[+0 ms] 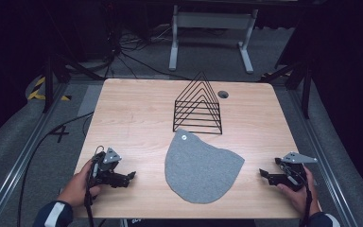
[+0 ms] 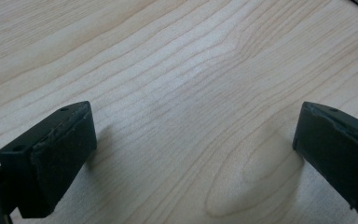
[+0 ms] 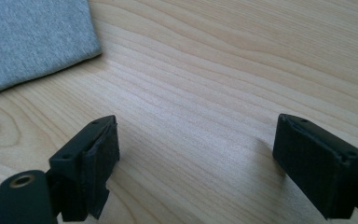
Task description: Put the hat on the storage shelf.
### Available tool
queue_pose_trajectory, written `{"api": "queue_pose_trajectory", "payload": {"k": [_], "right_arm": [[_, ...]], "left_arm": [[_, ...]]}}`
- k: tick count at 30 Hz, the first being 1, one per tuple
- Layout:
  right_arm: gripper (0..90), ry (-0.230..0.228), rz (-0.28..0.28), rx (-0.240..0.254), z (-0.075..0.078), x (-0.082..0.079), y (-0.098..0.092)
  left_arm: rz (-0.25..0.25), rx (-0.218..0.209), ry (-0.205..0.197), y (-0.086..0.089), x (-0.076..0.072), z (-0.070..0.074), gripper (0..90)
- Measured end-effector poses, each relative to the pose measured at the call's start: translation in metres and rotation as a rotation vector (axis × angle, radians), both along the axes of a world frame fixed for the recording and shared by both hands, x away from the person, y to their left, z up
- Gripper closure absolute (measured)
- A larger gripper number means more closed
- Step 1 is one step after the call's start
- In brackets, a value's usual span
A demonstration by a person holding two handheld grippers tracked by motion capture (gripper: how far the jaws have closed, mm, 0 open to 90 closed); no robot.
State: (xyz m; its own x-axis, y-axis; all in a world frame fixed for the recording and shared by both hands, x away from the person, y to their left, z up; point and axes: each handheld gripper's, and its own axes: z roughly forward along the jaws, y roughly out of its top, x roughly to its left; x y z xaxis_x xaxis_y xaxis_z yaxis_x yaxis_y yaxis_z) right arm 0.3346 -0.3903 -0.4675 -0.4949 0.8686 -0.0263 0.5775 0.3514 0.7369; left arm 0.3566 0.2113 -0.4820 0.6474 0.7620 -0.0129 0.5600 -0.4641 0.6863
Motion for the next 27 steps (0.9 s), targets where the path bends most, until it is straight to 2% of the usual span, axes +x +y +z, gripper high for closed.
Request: {"api": "queue_pose_trajectory", "payload": {"k": [1, 5, 6, 7, 8, 9, 11, 12, 13, 14, 15, 16, 17, 18, 19, 20, 23, 25, 26, 27], "right_arm": [[14.8, 0.0, 0.001, 0.001, 0.0, 0.0, 0.0], [15.0, -0.001, 0.003, 0.002, 0.0, 0.001, 0.001], [15.2, -0.001, 0.002, 0.002, 0.0, 0.001, 0.001], [15.6, -0.001, 0.002, -0.002, 0.0, 0.001, 0.001], [15.9, -0.001, 0.004, -0.004, 0.0, 0.001, 0.001], [16.7, 0.005, 0.014, -0.011, 0.001, 0.002, 0.002], [24.9, 0.014, 0.048, -0.017, 0.003, 0.004, 0.002], [33.1, 0.018, 0.059, -0.022, 0.005, 0.005, 0.002], [38.3, 0.009, 0.056, -0.045, 0.008, 0.006, 0.003], [39.7, 0.003, 0.06, -0.046, 0.01, 0.006, 0.005], [44.2, -0.004, 0.103, -0.022, 0.013, 0.007, 0.007], [45.7, -0.014, 0.123, -0.018, 0.016, 0.008, 0.009], [48.4, -0.024, 0.136, -0.029, 0.02, 0.009, 0.014], [53.3, -0.031, 0.168, -0.048, 0.025, 0.011, 0.022], [56.1, -0.037, 0.191, -0.056, 0.028, 0.013, 0.03], [59.1, -0.043, 0.212, -0.068, 0.031, 0.016, 0.038], [71.1, -0.047, 0.279, -0.1, 0.034, 0.024, 0.062], [75.4, -0.048, 0.313, -0.115, 0.035, 0.029, 0.075], [77.4, -0.042, 0.331, -0.122, 0.033, 0.033, 0.083], [77.4, -0.042, 0.331, -0.122, 0.033, 0.033, 0.083]], "left_arm": [[-0.014, 0.008, -0.002, 0.0, 0.001, 0.0, 0.0], [0.01, -0.008, 0.007, -0.004, 0.003, 0.0, 0.0], [0.003, 0.007, -0.002, -0.004, 0.005, 0.0, 0.0], [0.004, -0.004, 0.019, -0.005, 0.004, 0.001, 0.0], [-0.042, 0.008, 0.022, -0.006, 0.005, 0.002, 0.2], [-0.067, -0.003, 0.009, -0.007, 0.003, 0.001, 1.4], [-0.092, -0.002, -0.003, -0.006, 0.001, 0.002, 5.9], [-0.098, -0.004, -0.005, -0.007, 0.001, 0.002, 7.5], [-0.103, 0.0, 0.003, -0.008, 0.0, 0.004, 9.6], [-0.109, -0.002, -0.009, -0.009, 0.0, 0.005, 12.8], [-0.108, -0.006, 0.0, -0.01, 0.0, 0.005, 16.3], [-0.124, -0.007, 0.001, -0.012, -0.001, 0.005, 17.3], [-0.184, -0.006, 0.003, -0.013, -0.001, 0.006, 18.7], [-0.229, -0.022, 0.012, -0.014, -0.002, 0.006, 18.5], [-0.238, -0.026, 0.0, -0.017, -0.002, 0.005, 19.5], [-0.239, -0.01, -0.013, -0.021, -0.002, 0.006, 21.5], [-0.278, -0.03, -0.005, -0.032, -0.001, 0.008, 27.4], [-0.303, -0.025, -0.014, -0.044, -0.002, 0.011, 27.5], [-0.319, -0.038, -0.019, -0.052, -0.003, 0.013, 28.6], [-0.319, -0.038, -0.019, -0.052, -0.003, 0.013, 30.6]]}}
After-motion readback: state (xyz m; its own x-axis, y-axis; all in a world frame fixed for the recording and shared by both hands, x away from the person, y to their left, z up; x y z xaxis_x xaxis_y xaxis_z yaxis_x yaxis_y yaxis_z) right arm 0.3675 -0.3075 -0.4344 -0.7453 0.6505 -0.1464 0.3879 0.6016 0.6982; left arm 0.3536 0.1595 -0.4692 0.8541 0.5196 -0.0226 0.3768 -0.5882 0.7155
